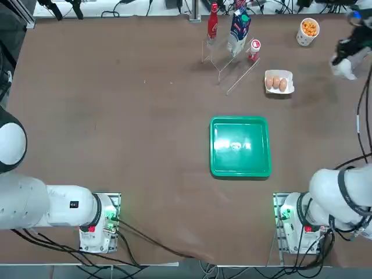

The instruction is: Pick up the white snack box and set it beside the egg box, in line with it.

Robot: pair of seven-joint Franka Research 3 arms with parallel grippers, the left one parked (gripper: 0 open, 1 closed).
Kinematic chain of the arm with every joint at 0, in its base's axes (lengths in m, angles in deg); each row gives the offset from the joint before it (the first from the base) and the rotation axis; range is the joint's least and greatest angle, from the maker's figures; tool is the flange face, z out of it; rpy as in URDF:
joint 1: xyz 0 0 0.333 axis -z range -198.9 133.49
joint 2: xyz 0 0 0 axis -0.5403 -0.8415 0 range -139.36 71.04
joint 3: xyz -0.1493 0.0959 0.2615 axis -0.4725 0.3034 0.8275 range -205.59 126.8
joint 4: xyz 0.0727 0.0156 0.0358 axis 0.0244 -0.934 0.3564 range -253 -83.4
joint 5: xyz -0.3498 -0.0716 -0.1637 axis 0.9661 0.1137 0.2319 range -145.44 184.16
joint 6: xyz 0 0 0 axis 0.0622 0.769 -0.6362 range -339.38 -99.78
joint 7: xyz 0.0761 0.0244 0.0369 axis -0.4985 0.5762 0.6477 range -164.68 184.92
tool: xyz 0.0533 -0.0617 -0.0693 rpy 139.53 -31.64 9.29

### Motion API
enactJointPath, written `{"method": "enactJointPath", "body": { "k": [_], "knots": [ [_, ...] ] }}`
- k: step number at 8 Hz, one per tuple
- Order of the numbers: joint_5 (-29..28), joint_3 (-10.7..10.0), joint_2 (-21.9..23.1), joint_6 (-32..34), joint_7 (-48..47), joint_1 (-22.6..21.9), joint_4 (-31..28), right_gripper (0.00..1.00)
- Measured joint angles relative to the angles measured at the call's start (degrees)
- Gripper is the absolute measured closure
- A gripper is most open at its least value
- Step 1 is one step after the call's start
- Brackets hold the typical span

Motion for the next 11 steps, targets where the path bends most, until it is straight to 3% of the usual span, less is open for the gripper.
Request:
{"method": "enactJointPath", "body": {
  "k": [2, 3, 5, 11],
  "knots": [
    [9.68, -0.03, -4.77, -2.23, -11.2, -6.21, 0.9, 0.98],
    [12.37, -0.1, -6.54, -3.45, -14.36, -6.99, 0.92, 0.98],
    [12.84, -0.94, -8.16, -3.99, -16.02, -6.82, 0.77, 0.98],
    [12.84, -0.6, -8.48, -8.43, -19.8, -9.24, -3.76, 0.98]
  ]
}}
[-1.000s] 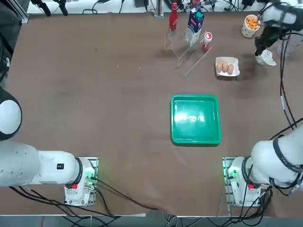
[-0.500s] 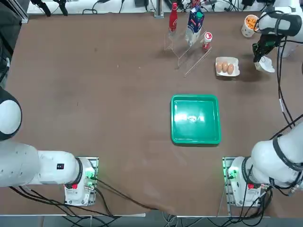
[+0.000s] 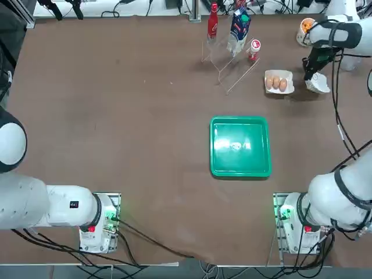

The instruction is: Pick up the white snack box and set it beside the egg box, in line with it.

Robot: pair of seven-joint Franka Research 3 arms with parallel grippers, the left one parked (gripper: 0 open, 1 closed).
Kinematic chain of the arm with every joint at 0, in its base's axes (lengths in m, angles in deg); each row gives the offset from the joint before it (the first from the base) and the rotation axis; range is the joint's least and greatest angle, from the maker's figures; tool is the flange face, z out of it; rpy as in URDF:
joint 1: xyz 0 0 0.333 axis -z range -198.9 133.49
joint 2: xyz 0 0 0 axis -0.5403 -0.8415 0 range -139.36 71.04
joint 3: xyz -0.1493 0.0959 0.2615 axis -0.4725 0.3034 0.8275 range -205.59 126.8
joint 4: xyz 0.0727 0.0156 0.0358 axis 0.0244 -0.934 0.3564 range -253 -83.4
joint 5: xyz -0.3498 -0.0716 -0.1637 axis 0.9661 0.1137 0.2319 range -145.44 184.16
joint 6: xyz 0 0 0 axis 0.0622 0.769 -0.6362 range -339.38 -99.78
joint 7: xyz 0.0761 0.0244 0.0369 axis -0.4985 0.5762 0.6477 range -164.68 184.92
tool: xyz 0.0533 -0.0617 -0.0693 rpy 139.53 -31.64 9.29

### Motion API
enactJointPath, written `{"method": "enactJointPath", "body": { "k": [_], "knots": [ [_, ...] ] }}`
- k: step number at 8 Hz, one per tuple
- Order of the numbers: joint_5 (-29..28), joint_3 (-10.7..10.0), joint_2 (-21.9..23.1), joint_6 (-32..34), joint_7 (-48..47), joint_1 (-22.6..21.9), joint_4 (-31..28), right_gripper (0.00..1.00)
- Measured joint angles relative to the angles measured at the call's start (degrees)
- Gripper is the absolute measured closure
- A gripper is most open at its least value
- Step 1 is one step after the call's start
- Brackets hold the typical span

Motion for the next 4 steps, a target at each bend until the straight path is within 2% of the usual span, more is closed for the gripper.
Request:
{"method": "enactJointPath", "body": {
  "k": [2, 4],
  "knots": [
    [0.0, -0.25, -0.66, -3.38, -0.01, 0.27, -1.32, 0.98],
    [0.04, -0.3, -0.79, -4.0, 0.01, 0.27, -2.55, 0.98]
  ]
}}
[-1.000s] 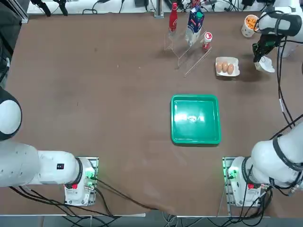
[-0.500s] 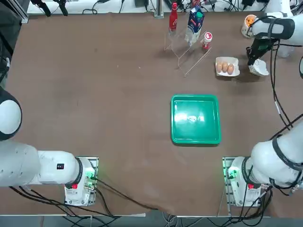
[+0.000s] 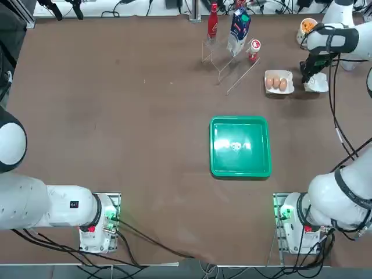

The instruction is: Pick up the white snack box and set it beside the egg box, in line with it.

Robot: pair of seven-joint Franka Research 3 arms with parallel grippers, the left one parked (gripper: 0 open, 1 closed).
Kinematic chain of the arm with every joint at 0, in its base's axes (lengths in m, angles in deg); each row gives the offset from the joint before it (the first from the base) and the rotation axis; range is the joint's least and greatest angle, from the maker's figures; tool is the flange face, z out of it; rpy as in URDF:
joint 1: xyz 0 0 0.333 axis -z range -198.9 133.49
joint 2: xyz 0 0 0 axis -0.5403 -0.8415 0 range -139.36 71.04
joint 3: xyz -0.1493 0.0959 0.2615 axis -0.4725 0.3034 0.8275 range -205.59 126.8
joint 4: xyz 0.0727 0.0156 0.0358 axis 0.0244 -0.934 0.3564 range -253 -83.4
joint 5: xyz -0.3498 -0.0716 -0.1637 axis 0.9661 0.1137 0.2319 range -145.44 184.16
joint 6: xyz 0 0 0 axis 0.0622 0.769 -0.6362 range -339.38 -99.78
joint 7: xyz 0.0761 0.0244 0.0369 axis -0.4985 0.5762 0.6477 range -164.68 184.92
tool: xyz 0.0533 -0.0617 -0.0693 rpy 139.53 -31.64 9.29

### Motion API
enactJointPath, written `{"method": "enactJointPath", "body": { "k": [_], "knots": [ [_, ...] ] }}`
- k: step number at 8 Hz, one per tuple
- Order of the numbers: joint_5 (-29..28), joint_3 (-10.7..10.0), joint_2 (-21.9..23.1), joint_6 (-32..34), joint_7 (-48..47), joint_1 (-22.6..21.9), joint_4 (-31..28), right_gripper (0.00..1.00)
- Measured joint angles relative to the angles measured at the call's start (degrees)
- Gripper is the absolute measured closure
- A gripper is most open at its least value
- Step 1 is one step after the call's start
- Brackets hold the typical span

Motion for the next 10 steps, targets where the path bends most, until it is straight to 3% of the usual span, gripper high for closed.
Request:
{"method": "enactJointPath", "body": {
  "k": [7, 9, 10],
  "knots": [
    [0.21, 0.03, 0.16, -1.67, 0.25, -0.09, -0.84, 0.97],
    [0.23, 0.13, 0.17, -1.73, 0.27, -0.13, -0.84, 0.83],
    [0.24, 0.23, 0.32, -1.73, 0.27, -0.13, -0.78, 0.7]
  ]
}}
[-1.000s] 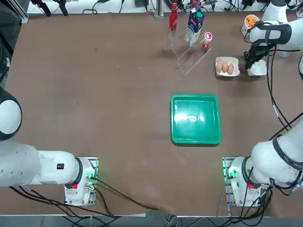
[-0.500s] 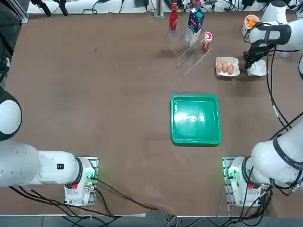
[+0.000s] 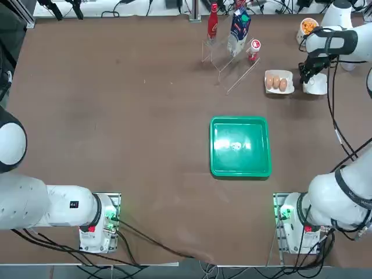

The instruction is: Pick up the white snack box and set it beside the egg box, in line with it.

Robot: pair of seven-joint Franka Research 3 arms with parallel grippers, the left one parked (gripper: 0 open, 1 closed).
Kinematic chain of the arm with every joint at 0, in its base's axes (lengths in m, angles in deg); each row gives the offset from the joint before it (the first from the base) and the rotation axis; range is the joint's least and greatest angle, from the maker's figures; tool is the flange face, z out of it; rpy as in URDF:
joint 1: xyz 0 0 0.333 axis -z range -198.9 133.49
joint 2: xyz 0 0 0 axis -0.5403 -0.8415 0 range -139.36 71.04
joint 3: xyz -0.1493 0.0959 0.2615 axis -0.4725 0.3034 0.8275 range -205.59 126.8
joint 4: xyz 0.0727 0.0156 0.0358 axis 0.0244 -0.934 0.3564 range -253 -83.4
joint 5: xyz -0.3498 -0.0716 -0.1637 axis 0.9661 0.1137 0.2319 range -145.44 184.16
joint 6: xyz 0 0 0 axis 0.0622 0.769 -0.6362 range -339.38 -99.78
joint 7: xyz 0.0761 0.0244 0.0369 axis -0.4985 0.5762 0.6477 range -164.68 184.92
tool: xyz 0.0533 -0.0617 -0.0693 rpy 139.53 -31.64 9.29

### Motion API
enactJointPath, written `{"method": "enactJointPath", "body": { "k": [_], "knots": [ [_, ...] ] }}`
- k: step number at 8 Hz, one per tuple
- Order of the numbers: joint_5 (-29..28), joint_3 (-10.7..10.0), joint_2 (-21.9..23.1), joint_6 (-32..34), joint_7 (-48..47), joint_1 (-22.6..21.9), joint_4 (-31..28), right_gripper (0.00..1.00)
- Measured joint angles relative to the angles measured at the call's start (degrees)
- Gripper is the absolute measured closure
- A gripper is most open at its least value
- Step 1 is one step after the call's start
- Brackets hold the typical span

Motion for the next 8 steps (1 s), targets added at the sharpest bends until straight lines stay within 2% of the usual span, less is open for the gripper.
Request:
{"method": "enactJointPath", "body": {
  "k": [1, 2, 4, 6, 8],
  "knots": [
    [0.0, 0.23, 0.65, 0.24, 0.0, -0.01, 0.22, 0.51],
    [0.0, 0.95, 2.2, 1.84, -0.02, 0.0, 0.66, 0.36],
    [-1.68, 4.03, 8.04, 7.64, -0.32, -0.06, 2.4, 0.01],
    [-10.95, 5.67, 14.72, 16.29, -0.39, -0.27, 6.86, 0.0],
    [-17.78, 5.72, 18.06, 31.42, -0.25, -0.28, 18.85, 0.0]
  ]
}}
